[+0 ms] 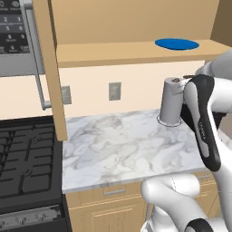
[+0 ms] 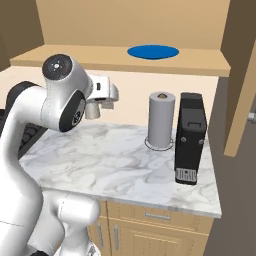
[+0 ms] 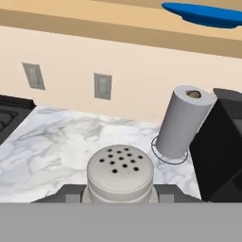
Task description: The dining table condiment station is running low on shaker. Refill the condiment station by opening the cabinet and taking the shaker from the cabinet and placing it on the dining table.
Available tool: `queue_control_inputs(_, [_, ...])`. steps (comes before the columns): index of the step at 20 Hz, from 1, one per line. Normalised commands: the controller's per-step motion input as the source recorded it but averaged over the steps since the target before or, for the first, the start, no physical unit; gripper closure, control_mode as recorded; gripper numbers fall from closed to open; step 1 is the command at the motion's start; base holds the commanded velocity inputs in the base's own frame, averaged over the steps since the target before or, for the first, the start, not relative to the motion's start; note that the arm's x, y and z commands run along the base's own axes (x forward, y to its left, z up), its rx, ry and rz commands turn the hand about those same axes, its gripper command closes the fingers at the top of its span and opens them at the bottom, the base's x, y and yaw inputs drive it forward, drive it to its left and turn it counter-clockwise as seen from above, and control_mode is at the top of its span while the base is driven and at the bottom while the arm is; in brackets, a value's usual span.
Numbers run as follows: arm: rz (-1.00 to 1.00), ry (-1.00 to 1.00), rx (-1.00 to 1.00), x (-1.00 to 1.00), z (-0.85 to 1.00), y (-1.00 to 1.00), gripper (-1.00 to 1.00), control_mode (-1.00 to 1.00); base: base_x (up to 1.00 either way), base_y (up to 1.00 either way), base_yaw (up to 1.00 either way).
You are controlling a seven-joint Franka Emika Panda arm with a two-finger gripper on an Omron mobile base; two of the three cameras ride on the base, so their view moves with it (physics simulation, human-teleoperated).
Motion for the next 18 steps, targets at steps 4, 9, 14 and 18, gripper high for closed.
queue_control_inputs(4, [0.0,0.0,0.0,0.0,0.0,0.0,1.0,1.0,-0.57,0.08,0.32])
queue_control_inputs(9, [0.0,0.0,0.0,0.0,0.0,0.0,1.0,1.0,-0.76,0.16,0.72])
queue_control_inputs(14, [0.0,0.0,0.0,0.0,0.0,0.0,1.0,1.0,-0.49,0.34,0.97])
queue_control_inputs(18, [0.0,0.0,0.0,0.0,0.0,0.0,1.0,1.0,-0.31,0.38,1.0])
